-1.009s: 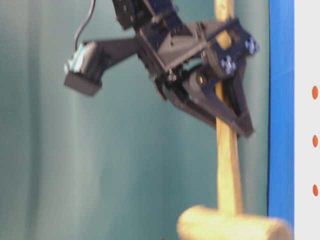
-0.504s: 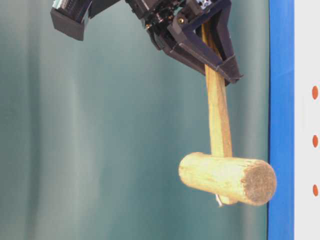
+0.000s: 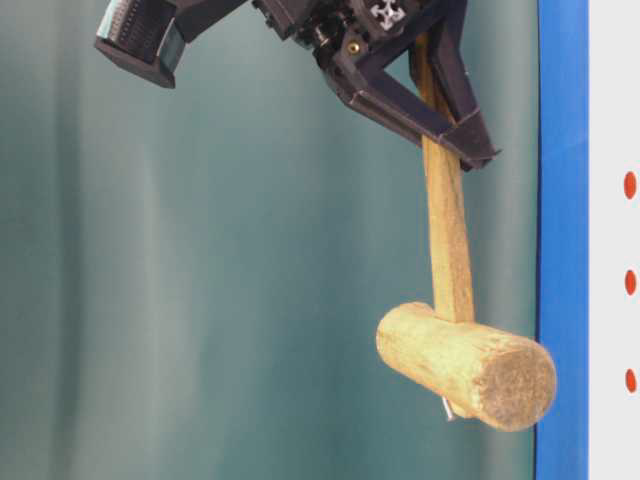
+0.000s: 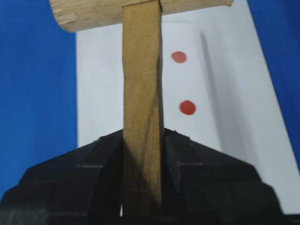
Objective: Hit the mark with a hammer.
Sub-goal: 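Carry the mallet with the right gripper down to the table below the board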
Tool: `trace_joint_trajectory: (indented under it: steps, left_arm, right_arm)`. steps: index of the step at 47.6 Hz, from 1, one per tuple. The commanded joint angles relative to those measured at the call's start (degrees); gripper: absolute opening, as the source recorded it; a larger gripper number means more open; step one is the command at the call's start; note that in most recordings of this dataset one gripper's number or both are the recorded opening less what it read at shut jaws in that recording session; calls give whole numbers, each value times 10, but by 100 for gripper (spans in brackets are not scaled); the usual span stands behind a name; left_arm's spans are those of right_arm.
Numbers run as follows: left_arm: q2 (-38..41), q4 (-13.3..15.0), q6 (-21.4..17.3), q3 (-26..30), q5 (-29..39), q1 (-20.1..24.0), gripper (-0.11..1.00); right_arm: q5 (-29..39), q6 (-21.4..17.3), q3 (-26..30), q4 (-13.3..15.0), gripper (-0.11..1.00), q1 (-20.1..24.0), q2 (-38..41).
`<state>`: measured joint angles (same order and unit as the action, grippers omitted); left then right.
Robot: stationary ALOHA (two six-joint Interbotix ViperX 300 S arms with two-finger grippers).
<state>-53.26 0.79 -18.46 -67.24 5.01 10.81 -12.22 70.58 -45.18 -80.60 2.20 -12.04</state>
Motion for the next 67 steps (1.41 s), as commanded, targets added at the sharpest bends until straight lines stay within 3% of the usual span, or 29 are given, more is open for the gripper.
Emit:
trace_joint_trajectory:
  steps: [1, 11, 25, 31, 37, 46, 67]
  left_arm:
    - [0, 2, -3, 6, -8, 10, 87]
    - [0, 4, 0, 5, -14, 13, 86]
    - [1, 4, 0, 4, -14, 12, 86]
    - [3, 4, 1, 3, -13, 12, 86]
    - [5, 4, 5, 1, -14, 13, 86]
    - [5, 4, 43, -3, -13, 13, 86]
    - [1, 4, 56, -4, -16, 13, 86]
  right_arm:
    - [-7, -2, 19, -9, 8, 4, -6]
    - [-27, -2, 28, -62, 8, 61, 5]
    - [-167, -2, 66, -163, 8, 212, 47]
    - [-171, -2, 88, -185, 8, 236, 74]
    - [-155, -2, 107, -187, 8, 237, 99]
    - [-145, -1, 151, -186, 8, 235, 142]
    - [-71, -1, 250, -185, 8, 214, 263]
